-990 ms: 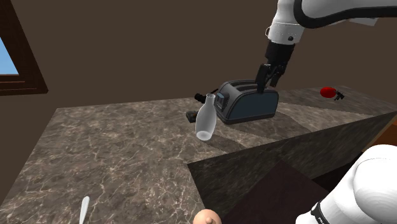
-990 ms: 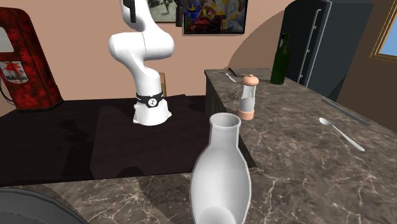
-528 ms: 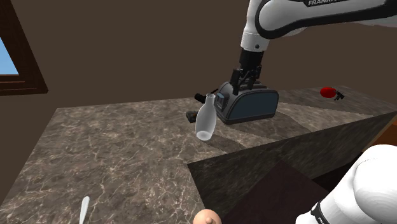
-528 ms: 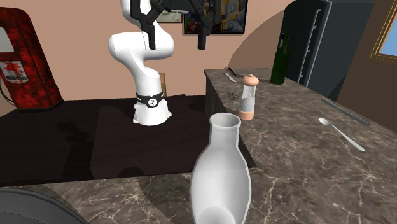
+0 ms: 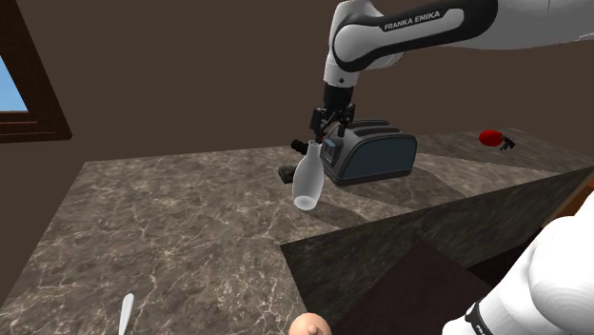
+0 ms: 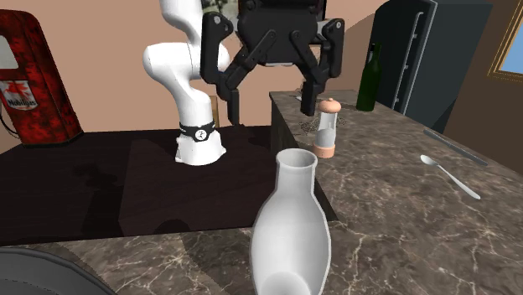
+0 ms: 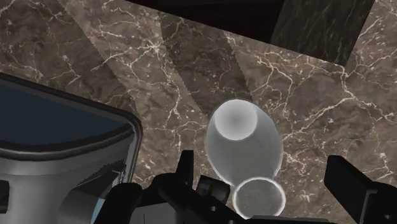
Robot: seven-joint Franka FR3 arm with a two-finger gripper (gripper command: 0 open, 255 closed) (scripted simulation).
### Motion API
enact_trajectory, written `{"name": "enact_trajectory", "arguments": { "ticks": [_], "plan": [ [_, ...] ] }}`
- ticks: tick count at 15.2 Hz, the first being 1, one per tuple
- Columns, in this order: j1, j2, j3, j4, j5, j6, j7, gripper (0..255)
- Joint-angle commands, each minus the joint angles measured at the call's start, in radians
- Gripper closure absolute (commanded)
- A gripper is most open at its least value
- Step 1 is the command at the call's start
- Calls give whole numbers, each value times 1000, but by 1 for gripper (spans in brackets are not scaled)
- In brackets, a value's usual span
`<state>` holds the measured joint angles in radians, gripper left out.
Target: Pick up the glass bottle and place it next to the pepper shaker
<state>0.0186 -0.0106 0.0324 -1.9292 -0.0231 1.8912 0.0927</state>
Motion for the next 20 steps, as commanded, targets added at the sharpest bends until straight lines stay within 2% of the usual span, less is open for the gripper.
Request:
{"name": "enact_trajectory", "arguments": {
  "ticks": [1, 4, 12, 19, 20],
  "plan": [
    [0, 74, 0, 62, 7, 9, 5, 0],
    [1, 176, 1, 158, 15, 13, 13, 0],
    [1, 198, 1, 82, 14, 109, 14, 0],
    [1, 198, 1, 83, 14, 109, 14, 0],
    [1, 198, 1, 83, 14, 109, 14, 255]
  ]
}}
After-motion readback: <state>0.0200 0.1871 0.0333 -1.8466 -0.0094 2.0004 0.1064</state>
